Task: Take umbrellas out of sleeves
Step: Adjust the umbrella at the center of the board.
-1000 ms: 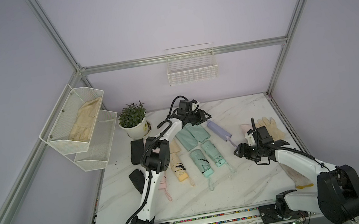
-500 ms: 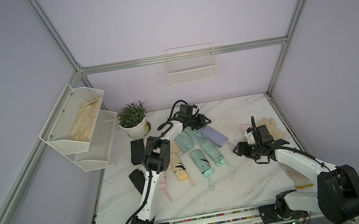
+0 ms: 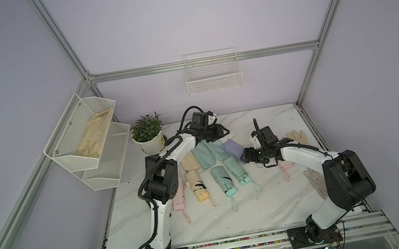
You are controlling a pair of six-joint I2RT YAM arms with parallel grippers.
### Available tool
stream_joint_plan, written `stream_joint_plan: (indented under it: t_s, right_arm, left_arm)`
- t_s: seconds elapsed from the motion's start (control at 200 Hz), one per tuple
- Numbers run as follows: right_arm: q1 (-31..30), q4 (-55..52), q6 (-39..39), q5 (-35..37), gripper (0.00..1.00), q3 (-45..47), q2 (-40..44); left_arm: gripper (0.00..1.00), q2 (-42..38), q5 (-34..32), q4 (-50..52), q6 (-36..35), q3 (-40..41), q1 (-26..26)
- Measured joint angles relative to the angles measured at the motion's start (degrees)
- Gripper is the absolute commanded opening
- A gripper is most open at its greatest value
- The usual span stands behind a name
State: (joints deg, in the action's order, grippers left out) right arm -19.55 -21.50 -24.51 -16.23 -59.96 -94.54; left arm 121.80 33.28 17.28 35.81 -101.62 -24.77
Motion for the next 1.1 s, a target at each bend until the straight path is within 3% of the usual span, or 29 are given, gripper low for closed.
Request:
stream_joint_plan:
  t_s: [0.185, 0.445, 0.69, 0.9, 1.095]
  right_arm:
    - [-0.3, 4.4, -3.1, -7.9, 0.77, -6.2, -9.2]
    - [-0.5, 6.4, -5.9, -11.2, 0.76, -12.9, -19.7]
    - [-0.4, 6.5, -6.2, -5.5, 0.76, -14.4, -20.1]
    - [-0.4, 8.2, -6.2, -7.0, 0.77, -13.3, -17.9]
    - [-0.4, 6.4, -1.2, -2.2, 0.95, -18.1, -13.7]
  left_arm:
    - [0.49, -9.0, 1.0, -7.6, 1.5, 11.6, 2.0]
    - [0.49, -9.6, 1.6, -10.0, 2.5, 17.9, 3.1]
    - [0.49, -9.6, 2.4, -11.0, 2.6, 18.0, 3.0]
    - [0.49, -9.5, 2.5, -11.9, 2.6, 18.0, 3.0]
    - [0.49, -9.5, 2.6, -12.3, 2.9, 18.0, 3.0]
